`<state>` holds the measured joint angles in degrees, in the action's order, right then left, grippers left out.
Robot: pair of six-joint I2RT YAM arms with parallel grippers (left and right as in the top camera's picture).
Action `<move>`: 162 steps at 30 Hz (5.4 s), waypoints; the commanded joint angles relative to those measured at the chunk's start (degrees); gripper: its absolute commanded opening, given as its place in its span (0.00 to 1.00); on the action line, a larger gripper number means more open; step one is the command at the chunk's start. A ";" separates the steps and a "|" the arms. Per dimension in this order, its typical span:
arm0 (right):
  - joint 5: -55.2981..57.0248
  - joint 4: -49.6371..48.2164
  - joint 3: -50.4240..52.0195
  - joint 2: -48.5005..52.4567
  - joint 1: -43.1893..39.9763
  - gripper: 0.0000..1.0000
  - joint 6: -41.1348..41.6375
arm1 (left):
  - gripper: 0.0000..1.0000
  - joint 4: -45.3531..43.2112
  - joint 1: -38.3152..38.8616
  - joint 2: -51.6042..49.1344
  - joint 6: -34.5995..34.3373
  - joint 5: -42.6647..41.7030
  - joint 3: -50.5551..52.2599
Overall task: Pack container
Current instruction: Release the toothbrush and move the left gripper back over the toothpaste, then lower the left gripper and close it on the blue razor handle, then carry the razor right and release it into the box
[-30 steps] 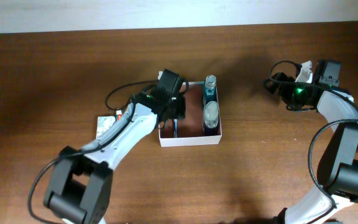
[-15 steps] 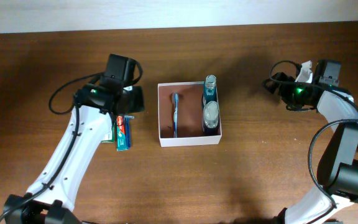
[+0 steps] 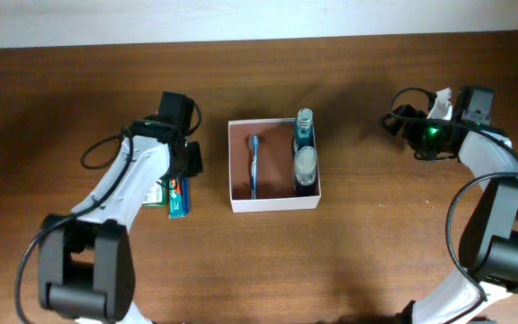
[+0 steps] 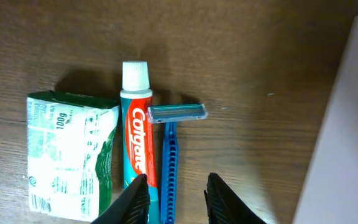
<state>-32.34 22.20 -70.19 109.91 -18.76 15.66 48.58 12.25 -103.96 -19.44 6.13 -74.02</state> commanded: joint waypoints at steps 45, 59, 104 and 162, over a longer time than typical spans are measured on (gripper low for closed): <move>0.28 -0.17 0.07 0.15 -0.04 0.98 -0.35 | 0.21 -5.05 0.44 -5.40 5.70 -1.79 2.86; 0.28 -0.17 0.07 0.15 -0.04 0.98 -0.35 | 0.18 -7.04 0.24 -11.41 6.29 -1.88 2.93; 0.28 -0.17 0.07 0.15 -0.04 0.98 -0.35 | 0.32 -4.04 0.24 -5.33 3.63 -0.74 3.78; 0.28 -0.17 0.07 0.15 -0.04 0.98 -0.35 | 0.06 -14.99 19.89 2.86 -8.63 -4.83 -6.12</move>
<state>-32.34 22.20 -70.19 109.91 -18.76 15.64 34.37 32.14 -98.32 -26.76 -0.89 -79.81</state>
